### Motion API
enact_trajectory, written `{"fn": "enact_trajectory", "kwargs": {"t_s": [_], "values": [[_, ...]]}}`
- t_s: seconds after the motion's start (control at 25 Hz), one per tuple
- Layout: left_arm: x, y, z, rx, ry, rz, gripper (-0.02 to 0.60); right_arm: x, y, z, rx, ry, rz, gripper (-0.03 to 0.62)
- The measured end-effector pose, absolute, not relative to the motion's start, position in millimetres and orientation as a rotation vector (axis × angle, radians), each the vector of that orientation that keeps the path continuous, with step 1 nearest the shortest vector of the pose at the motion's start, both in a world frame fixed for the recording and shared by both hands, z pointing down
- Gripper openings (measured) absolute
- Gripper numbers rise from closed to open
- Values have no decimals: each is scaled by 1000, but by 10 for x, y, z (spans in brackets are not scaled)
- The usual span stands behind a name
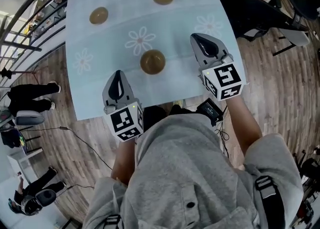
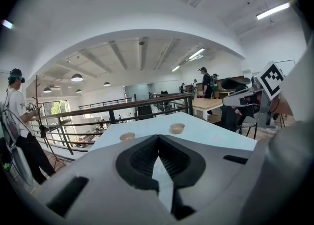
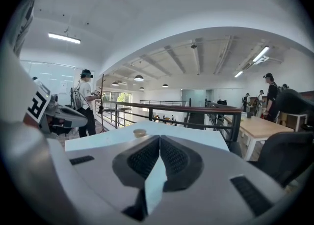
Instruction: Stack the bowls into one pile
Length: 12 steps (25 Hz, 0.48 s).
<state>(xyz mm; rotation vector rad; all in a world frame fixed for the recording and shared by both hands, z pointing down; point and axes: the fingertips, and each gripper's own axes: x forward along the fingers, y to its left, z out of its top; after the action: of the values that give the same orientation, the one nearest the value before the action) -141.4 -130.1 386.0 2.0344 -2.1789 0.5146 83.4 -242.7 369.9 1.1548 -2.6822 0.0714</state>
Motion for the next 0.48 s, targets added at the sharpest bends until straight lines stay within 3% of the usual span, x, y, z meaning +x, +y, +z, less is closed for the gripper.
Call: {"fn": "enact_trajectory", "kwargs": {"t_s": [0.48], "values": [[-1738,-1369,4179,1935,-2182,509,18,449,-3112,3825,998,-2575,-189,29]]}}
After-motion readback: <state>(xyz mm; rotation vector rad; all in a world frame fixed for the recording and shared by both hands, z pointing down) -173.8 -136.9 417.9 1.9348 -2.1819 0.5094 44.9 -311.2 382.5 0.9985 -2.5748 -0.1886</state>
